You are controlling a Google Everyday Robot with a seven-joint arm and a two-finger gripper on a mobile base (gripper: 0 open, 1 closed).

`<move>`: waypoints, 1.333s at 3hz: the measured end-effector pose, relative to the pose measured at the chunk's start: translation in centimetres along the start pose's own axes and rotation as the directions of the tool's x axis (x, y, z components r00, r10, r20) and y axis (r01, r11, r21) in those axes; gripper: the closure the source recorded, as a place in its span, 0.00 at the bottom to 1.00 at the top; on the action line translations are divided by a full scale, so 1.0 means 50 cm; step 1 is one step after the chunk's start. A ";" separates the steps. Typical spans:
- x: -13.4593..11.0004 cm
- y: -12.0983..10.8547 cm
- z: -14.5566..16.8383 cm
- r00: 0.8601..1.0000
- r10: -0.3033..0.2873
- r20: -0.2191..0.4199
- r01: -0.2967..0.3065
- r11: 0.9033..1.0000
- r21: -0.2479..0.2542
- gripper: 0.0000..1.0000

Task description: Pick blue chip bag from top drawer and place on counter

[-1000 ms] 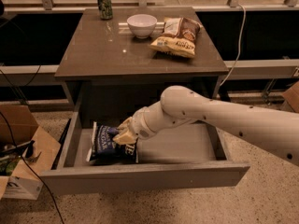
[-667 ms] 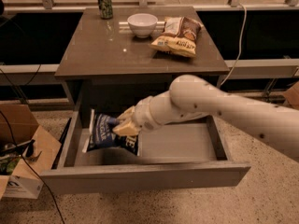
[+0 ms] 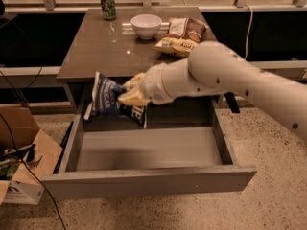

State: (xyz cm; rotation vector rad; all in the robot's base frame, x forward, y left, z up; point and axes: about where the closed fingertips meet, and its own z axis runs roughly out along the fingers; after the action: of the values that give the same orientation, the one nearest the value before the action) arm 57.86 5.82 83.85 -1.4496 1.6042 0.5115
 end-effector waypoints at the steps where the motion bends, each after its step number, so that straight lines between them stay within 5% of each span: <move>1: -0.095 -0.158 -0.015 0.996 -0.074 0.050 0.067 0.989 0.130 1.00; 3: -0.107 -0.165 -0.018 0.995 -0.071 0.066 0.060 0.988 0.145 1.00; 4: -0.112 -0.198 0.006 0.993 -0.092 0.080 0.074 0.974 0.213 1.00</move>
Offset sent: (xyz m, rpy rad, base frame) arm 0.0552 0.0011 0.0454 0.0259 -0.1103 -0.0463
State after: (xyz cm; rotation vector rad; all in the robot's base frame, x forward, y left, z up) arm 66.82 6.97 90.78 -1.3104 1.4731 0.3424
